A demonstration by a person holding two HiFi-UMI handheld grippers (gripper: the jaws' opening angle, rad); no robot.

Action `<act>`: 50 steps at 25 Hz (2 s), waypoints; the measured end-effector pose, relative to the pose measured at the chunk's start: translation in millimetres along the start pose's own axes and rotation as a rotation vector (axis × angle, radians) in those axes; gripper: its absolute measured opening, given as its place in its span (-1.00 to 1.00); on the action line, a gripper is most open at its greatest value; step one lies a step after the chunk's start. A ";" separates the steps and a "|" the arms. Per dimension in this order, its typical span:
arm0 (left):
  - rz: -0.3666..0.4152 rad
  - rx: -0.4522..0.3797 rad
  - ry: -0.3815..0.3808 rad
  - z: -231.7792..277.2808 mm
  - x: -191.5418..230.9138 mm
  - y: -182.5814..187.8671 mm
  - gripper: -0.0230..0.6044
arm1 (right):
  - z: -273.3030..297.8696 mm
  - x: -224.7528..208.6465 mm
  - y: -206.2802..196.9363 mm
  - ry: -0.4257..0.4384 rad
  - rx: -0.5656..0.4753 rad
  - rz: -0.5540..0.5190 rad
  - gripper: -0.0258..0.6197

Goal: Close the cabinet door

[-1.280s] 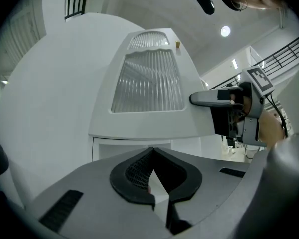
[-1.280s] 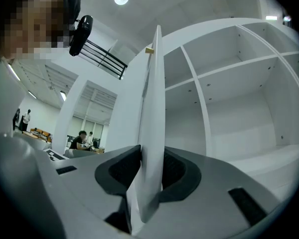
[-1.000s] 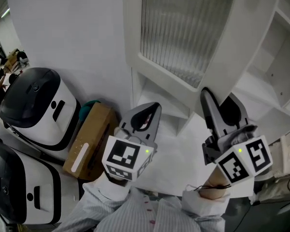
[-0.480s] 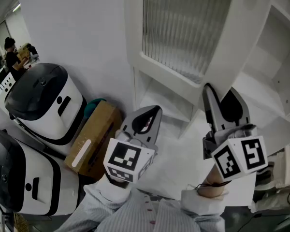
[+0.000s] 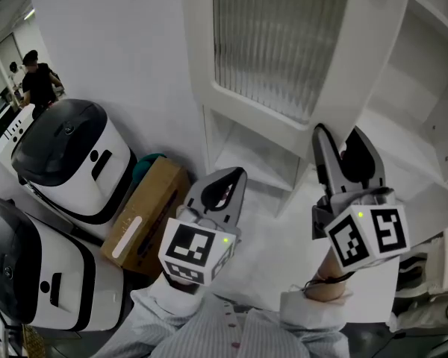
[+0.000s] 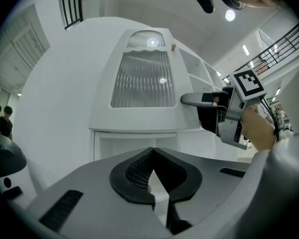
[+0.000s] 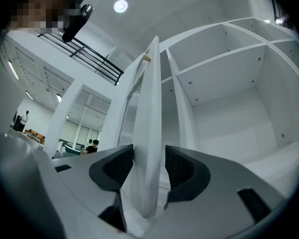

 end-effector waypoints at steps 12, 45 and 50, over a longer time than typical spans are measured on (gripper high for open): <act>-0.011 0.014 0.013 15.4 -1.4 -6.1 -0.89 | 11.8 -20.0 -5.0 -0.036 -0.010 -0.006 -0.21; -0.019 0.056 0.028 55.5 7.0 -21.7 -0.89 | 47.7 -56.4 -23.8 -0.023 -0.021 0.067 -0.19; -0.017 0.061 0.023 57.2 8.3 -21.7 -0.89 | 49.9 -57.3 -23.5 -0.035 -0.013 0.058 -0.19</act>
Point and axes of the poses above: the fingertips, and each gripper's own axes: z forward along the fingers, x to its left, y out of its top, the point moved 9 cm from there along -z, backward along the fingers, and after that the axes turned 8 degrees about -y, right-handed, at the moved point
